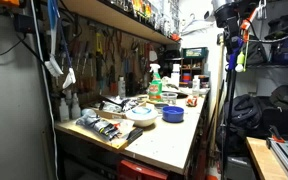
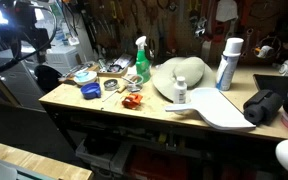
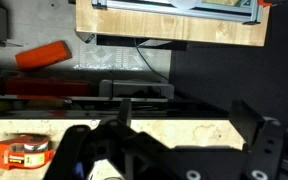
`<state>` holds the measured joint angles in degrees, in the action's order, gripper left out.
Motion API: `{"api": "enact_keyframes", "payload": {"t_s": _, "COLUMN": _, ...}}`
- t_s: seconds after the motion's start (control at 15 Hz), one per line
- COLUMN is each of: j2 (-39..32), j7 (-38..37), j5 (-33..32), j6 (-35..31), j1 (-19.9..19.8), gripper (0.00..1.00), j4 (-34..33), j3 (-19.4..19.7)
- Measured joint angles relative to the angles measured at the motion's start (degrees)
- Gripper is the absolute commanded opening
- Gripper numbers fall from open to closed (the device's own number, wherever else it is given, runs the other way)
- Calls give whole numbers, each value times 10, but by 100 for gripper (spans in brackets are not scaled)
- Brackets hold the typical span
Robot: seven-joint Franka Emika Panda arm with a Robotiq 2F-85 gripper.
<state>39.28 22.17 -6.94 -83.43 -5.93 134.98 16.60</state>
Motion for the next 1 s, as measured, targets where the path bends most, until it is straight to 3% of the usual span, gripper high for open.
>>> {"api": "enact_keyframes", "payload": {"t_s": 1.0, "j2": -8, "j7": -12, "j5": 18, "j6": -9, "j1": 10, "gripper": 100, "j4": 11, "j3": -14}}
